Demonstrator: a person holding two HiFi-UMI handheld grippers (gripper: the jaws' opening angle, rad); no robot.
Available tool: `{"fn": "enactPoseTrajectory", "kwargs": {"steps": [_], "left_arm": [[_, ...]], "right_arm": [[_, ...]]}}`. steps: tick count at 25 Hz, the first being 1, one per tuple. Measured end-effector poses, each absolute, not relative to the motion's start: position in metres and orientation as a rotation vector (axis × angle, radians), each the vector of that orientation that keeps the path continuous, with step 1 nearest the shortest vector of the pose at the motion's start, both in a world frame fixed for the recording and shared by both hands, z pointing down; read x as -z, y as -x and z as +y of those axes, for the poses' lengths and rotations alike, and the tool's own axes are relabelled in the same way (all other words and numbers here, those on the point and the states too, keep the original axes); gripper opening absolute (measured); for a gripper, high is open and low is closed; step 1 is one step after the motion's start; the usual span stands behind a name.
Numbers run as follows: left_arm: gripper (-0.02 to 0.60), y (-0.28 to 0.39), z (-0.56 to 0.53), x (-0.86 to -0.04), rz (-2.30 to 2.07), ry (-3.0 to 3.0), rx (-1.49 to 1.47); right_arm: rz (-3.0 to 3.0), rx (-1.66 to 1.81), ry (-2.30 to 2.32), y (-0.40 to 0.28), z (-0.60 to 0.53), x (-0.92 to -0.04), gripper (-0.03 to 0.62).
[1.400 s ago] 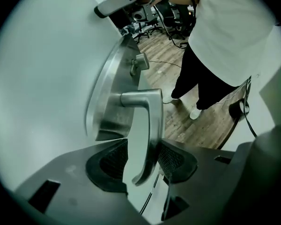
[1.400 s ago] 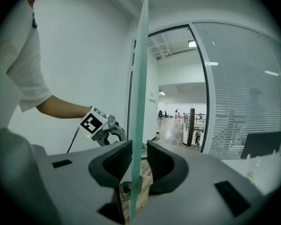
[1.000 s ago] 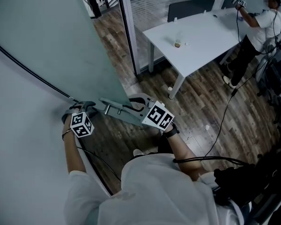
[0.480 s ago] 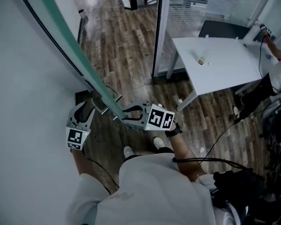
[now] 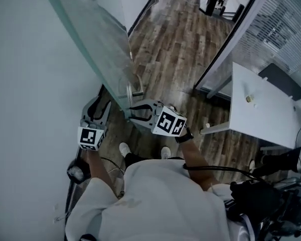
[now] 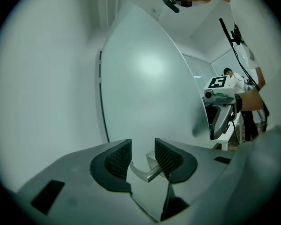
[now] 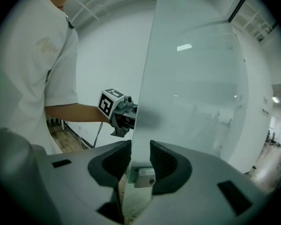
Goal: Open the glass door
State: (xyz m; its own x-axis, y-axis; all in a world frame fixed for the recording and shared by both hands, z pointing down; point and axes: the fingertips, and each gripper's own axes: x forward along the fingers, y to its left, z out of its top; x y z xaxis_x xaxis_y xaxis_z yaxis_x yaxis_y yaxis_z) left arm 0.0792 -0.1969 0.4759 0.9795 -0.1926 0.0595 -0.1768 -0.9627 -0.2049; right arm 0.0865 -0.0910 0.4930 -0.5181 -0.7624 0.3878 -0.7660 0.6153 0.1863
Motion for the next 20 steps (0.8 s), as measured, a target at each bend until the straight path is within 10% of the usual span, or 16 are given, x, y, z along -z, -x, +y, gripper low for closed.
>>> {"fn": "enactPoseTrajectory", "kwargs": {"steps": [20], "left_arm": [[0.005,0.152,-0.334,-0.503,1.310,2.804,0.107]], "right_arm": [[-2.608,0.091,-1.173,0.070,-0.286,-0.495,0.014]]}}
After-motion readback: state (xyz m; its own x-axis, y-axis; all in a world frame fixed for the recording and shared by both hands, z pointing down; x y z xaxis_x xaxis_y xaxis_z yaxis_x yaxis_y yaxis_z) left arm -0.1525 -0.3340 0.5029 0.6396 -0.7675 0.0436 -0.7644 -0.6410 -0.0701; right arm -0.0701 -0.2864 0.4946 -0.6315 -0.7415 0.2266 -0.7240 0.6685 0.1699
